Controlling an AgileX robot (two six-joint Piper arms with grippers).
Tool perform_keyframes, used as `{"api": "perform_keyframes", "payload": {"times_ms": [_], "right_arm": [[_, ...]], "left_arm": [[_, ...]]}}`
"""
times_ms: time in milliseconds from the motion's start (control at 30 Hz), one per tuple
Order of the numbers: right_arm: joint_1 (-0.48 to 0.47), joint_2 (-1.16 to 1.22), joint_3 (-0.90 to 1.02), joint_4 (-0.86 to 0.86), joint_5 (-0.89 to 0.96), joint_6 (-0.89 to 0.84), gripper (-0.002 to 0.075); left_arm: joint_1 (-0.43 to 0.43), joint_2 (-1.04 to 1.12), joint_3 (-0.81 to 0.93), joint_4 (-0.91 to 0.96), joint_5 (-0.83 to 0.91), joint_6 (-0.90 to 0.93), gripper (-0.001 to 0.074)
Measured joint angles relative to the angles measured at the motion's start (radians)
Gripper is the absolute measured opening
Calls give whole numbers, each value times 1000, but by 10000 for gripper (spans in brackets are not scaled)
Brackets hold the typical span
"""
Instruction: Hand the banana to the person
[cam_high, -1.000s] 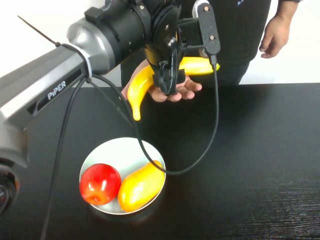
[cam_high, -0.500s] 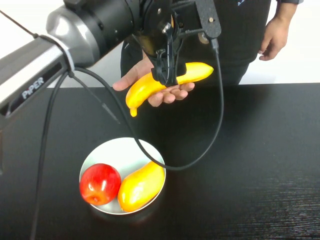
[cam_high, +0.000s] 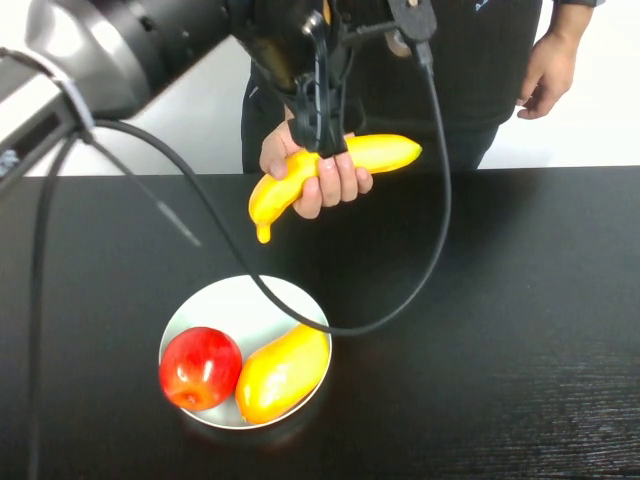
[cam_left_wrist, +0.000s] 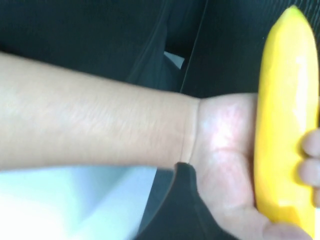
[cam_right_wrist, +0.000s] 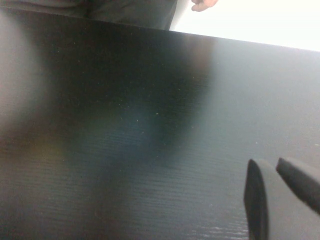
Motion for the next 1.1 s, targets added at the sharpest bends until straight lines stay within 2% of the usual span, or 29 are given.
{"api": "perform_keyframes", "payload": {"times_ms": [100,200,300,400,467,567,867,1000,1100], "right_arm": [[0,0,0,0,0,0,-7],[0,0,0,0,0,0,-7],[0,0,0,0,0,0,-7],[0,0,0,0,0,0,-7],[0,0,0,0,0,0,-7],[0,0,0,0,0,0,-7],[0,0,0,0,0,0,-7],[0,0,0,0,0,0,-7],[0,0,0,0,0,0,-7]], "left_arm": [[0,-35,0,4,30,-31,547],[0,-102,57,4,30,-86,471],[0,-207,201,4,-3,-135,317],[0,-336,376,4,-73,-208,114],[0,-432,498,4,-118,-270,48],[0,-555,652,16,-161,-376,13],[0,-902,1072,23,-309,-665,-1],[0,-1058,1223,13,-452,-825,-1],[0,-1141,1290,13,-491,-889,-1]]}}
